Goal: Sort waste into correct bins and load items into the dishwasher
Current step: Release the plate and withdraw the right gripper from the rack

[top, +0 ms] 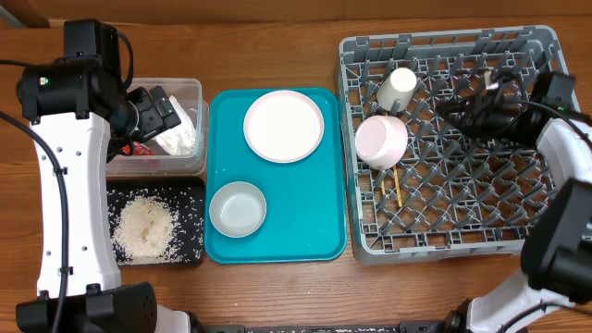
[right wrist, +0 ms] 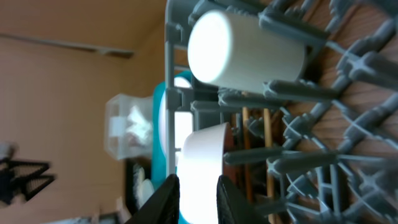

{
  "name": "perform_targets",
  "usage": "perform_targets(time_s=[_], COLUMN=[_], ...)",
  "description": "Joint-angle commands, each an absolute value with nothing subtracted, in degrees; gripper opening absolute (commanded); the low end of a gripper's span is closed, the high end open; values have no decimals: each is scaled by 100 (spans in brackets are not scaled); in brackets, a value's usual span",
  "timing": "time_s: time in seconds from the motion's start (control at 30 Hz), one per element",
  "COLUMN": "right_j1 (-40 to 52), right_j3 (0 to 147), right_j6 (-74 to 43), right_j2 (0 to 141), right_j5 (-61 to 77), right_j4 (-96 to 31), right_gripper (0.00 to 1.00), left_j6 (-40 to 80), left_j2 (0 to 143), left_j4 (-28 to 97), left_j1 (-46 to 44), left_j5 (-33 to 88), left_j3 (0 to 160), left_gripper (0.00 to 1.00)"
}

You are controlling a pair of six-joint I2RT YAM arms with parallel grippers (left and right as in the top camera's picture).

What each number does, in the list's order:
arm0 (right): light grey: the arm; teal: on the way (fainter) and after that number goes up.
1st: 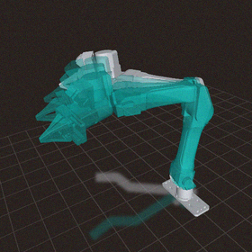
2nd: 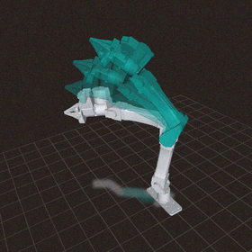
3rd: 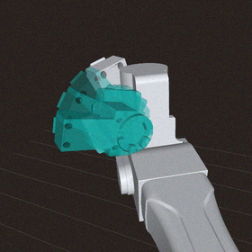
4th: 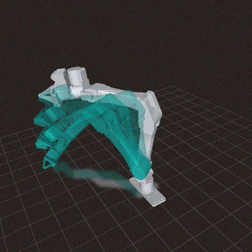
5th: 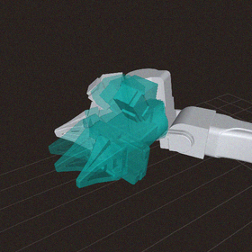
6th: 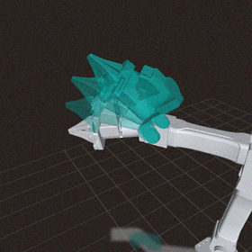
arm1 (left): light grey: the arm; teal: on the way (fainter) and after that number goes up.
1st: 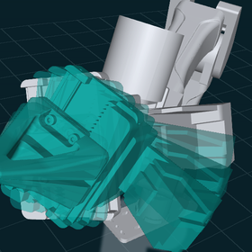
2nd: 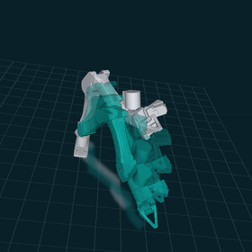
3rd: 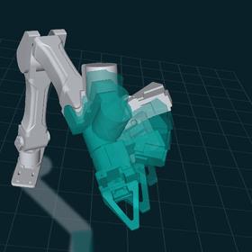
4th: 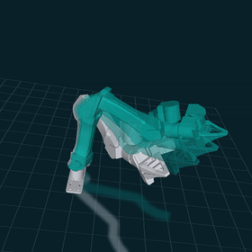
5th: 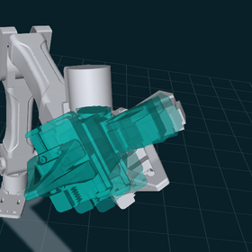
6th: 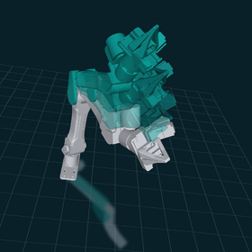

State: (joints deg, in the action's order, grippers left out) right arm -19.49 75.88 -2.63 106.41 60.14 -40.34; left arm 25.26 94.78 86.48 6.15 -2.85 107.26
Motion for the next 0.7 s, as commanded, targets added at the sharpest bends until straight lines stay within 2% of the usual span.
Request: perform_targets(time_s=[0.0,0.13,0.3,0.47,0.67], right_j1=[-1514,-714,869,2698,4480], right_j3=[8191,8296,8296,8289,8287], right_j6=[-311,-189,-108,-108,-104], right_j2=[9485,8720,8248,8412,8986], right_j5=[4036,2838,1669,1009,318], right_j4=[-4534,-4814,-4993,-4987,-4823], right_gripper=[22,23,23,24,24], left_j6=[2440,2440,2440,2440,2440], left_j2=[9491,9491,9494,9494,9494], left_j4=[8652,8652,8654,8652,8654], left_j1=[620,620,620,620,613], left_j5=[-340,-340,-340,-340,-340], left_j3=[10735,10735,10735,10735,10735], left_gripper=[100,100,100,100,100])
